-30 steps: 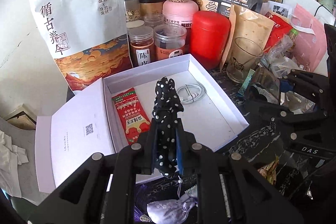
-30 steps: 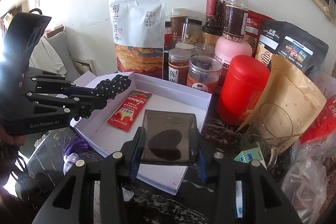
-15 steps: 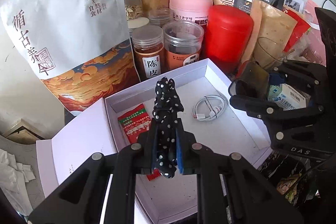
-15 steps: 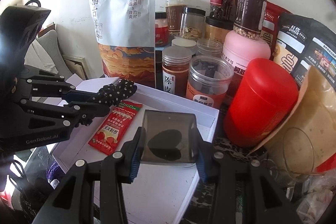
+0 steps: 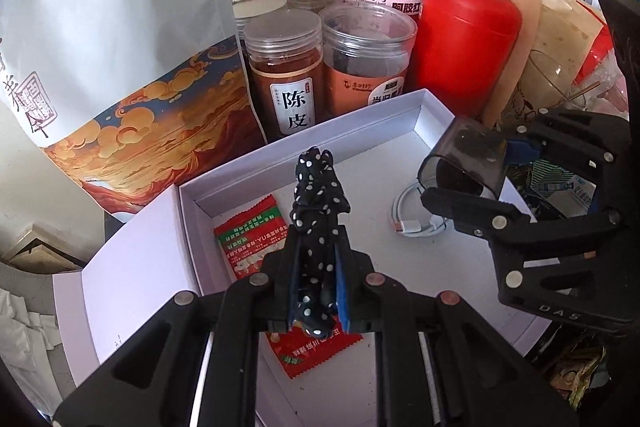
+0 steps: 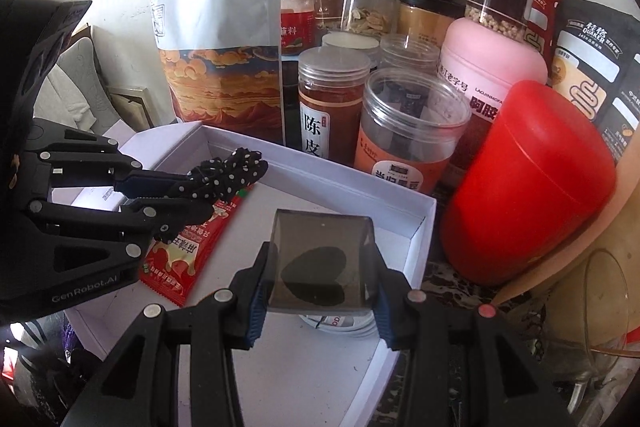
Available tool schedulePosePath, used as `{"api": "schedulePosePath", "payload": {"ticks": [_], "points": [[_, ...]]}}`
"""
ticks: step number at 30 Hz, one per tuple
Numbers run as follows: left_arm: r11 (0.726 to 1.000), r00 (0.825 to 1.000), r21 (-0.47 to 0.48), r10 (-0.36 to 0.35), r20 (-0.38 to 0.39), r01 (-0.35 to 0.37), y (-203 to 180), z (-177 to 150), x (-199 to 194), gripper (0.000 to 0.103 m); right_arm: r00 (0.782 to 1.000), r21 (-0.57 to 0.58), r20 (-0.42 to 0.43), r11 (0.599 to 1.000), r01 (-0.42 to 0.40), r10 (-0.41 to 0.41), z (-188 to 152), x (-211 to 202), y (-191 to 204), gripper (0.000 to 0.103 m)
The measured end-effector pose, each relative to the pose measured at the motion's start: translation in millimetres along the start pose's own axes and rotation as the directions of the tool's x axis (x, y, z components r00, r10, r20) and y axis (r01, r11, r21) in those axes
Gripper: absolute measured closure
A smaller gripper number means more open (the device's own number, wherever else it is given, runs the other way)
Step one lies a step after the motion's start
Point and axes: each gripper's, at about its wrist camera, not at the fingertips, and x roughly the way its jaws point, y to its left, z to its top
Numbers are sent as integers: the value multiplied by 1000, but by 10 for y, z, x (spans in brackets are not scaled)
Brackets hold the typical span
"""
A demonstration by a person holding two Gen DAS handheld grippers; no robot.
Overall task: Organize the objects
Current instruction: 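Lower and release polka-dot item with left tool while right releases case in box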
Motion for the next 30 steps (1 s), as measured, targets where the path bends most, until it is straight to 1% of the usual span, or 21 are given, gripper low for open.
{"api": "schedulePosePath", "payload": {"ticks": [4, 6, 8, 9, 11, 13, 14, 21, 27, 29, 30], "points": [[999, 999, -15, 32, -17, -32, 31, 8, 57, 89, 1000, 4, 5, 1000, 7, -7, -5, 2, -14, 59], [999, 999, -35, 28, -20, -29, 54, 9, 55, 88, 999, 7, 8, 999, 32, -32, -8, -15, -17, 56], [999, 999, -42, 34, -25, -35, 67, 18, 44, 85, 999, 7, 13, 999, 49, -49, 5, -44, -17, 48], [998, 999, -35, 42, -26, -43, 59, 14, 33, 83, 998, 7, 15, 999, 53, -53, 7, -66, -17, 46], [997, 997, -11, 73, -27, -74, 37, 17, 3, 82, 998, 10, 20, 998, 62, -62, 13, -119, -13, 42], [994, 994, 2, 109, -18, -109, 25, 16, -43, 82, 998, 15, 26, 998, 64, -64, 18, -162, -14, 42], [994, 994, 0, 112, -14, -113, 28, 15, -70, 82, 998, 16, 26, 998, 63, -64, 22, -184, -13, 42], [995, 996, -51, 90, -5, -90, 87, -17, -321, 80, 996, 14, 32, 997, 79, -79, 16, -396, 61, 41], [995, 996, -51, 88, 28, -87, 15, -51, -599, 79, 994, 13, 60, 996, 89, -90, -25, -681, 96, 41], [994, 995, -55, 93, 39, -91, -22, -60, -704, 76, 993, 15, 67, 995, 99, -100, -49, -793, 104, 41], [994, 995, -58, 93, 43, -91, -32, -65, -744, 72, 992, 16, 72, 995, 102, -103, -61, -847, 108, 41]]}}
